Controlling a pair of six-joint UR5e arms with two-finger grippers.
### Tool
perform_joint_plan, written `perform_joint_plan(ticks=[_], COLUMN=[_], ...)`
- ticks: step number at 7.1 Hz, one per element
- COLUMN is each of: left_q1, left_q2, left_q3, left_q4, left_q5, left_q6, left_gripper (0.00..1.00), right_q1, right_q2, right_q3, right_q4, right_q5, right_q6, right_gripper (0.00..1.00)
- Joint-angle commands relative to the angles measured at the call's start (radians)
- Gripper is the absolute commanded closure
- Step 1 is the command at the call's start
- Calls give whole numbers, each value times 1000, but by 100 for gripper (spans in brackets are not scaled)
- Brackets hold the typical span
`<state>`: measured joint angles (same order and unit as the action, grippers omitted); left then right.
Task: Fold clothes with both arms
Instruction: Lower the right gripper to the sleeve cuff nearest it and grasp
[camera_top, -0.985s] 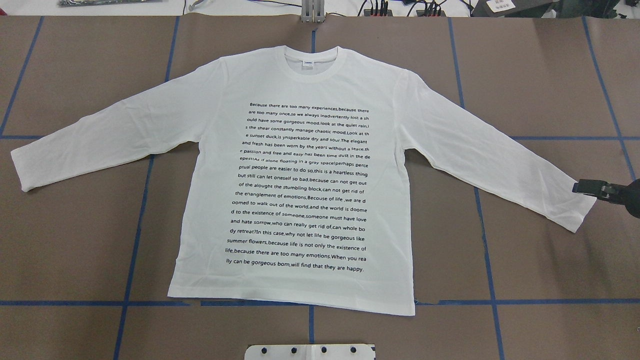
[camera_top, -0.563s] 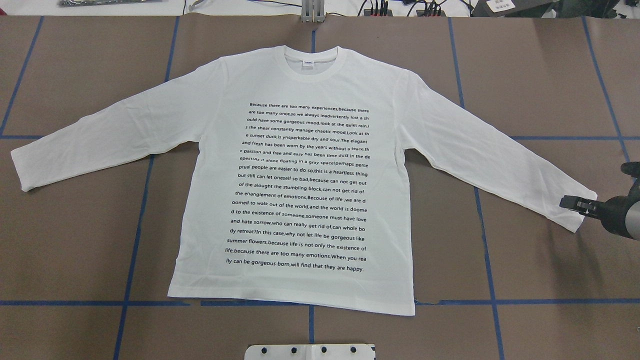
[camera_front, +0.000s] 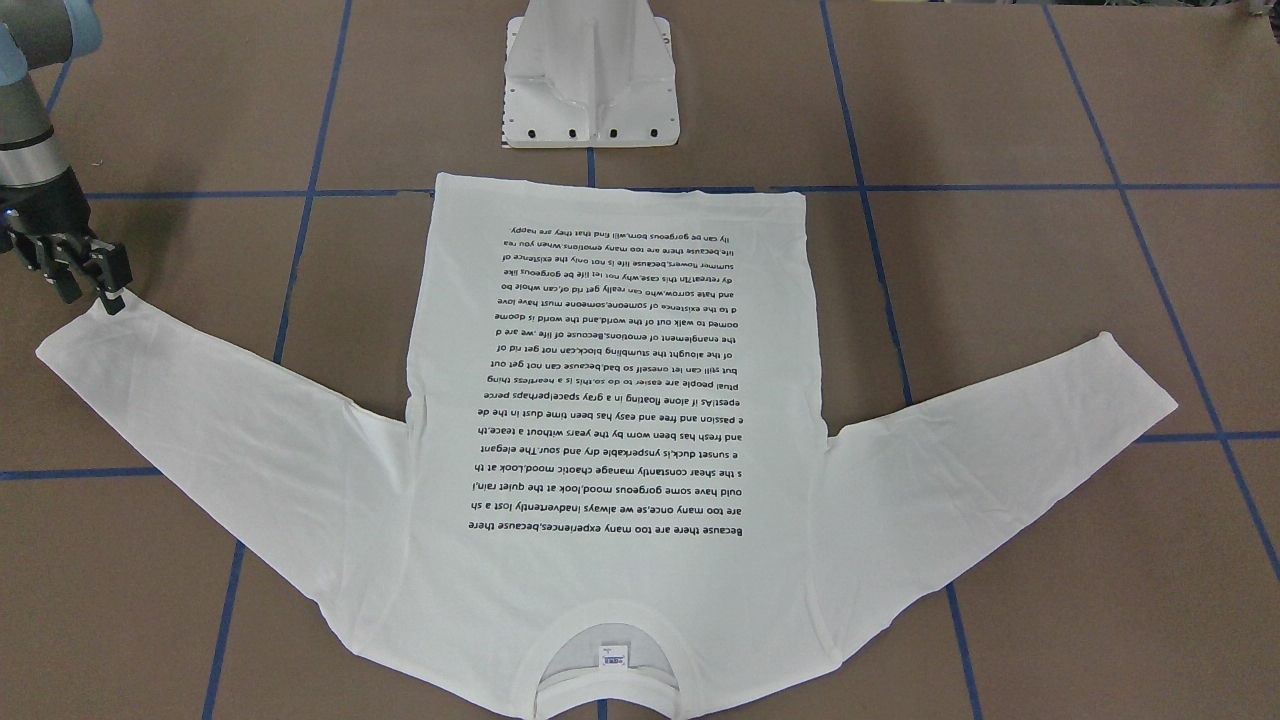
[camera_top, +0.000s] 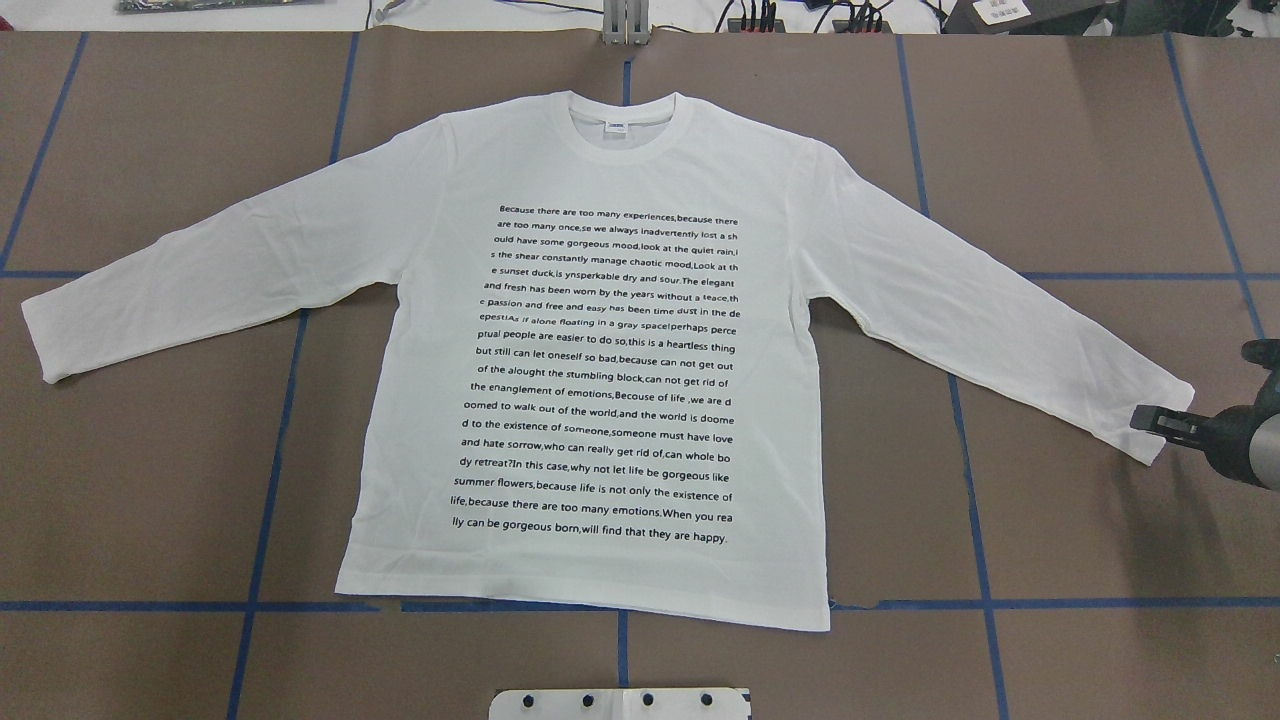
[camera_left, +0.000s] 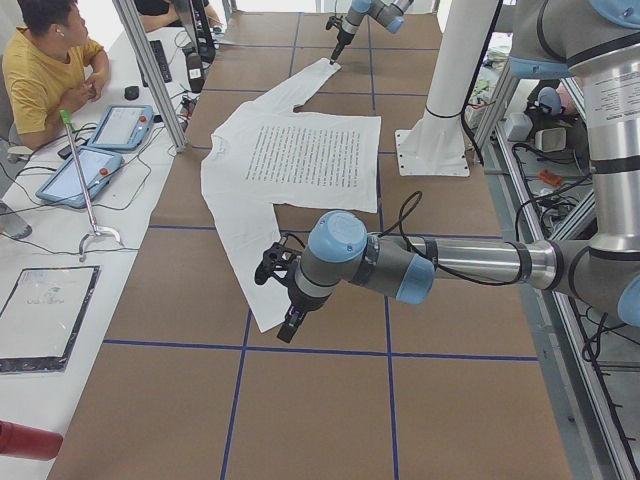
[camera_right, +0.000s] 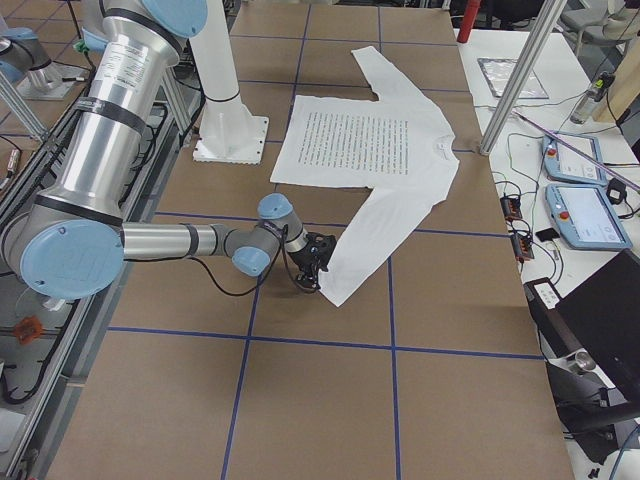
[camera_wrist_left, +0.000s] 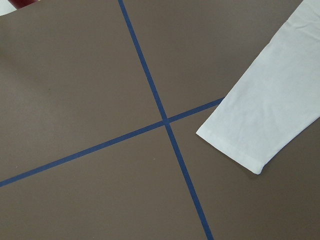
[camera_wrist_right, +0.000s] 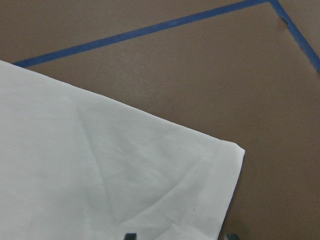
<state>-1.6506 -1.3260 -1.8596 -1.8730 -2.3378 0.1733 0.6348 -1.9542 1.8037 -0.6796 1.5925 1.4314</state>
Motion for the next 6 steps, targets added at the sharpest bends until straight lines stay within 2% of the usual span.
perform_joint_plan(ticks=[1,3,4,6], left_q1=[0,0,0,0], left_q2=[-1,1,1,1], left_q3=[0,0,2,0], left_q4=[0,2,2,2], left_q5=[0,0,0,2], left_q6=[0,0,0,0], left_gripper=[0,0,0,0], right_q1=[-9,-20,-24,-36], right_q2=[0,1,3,5], right_q3=[-15,-23,-23,-23], right_q4=[0,0,0,0], right_q5=[-2,-2,-2,-8], right_q6=[1,1,3,36], right_gripper=[35,38,43,63])
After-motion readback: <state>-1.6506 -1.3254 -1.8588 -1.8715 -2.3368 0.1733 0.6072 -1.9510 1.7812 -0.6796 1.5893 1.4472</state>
